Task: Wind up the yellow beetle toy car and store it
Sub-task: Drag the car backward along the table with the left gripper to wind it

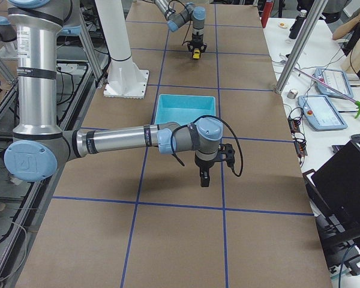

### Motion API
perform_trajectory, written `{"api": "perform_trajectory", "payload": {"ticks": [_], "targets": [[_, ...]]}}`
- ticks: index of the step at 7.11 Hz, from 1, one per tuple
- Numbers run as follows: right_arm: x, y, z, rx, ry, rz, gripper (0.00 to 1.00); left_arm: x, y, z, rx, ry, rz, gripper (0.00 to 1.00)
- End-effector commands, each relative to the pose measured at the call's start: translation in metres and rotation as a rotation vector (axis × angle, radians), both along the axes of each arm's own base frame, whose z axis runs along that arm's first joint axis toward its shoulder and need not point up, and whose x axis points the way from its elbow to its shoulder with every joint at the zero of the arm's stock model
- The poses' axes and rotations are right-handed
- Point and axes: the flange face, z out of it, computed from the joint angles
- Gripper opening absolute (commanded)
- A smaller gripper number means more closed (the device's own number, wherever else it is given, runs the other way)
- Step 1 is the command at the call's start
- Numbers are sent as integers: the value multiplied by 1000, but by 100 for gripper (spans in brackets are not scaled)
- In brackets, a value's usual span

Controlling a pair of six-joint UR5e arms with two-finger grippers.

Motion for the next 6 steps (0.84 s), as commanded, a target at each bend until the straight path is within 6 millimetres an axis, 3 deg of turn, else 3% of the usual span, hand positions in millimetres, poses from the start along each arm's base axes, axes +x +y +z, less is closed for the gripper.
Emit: {"api": "perform_trajectory", "payload": {"ticks": [1, 6], "targets": [[0, 0, -1, 2, 0, -1, 100, -8, -2, 10, -13, 9, 3, 2], [0, 0, 0, 0, 0, -1, 100, -31, 2, 40, -31, 43, 9, 2]]}}
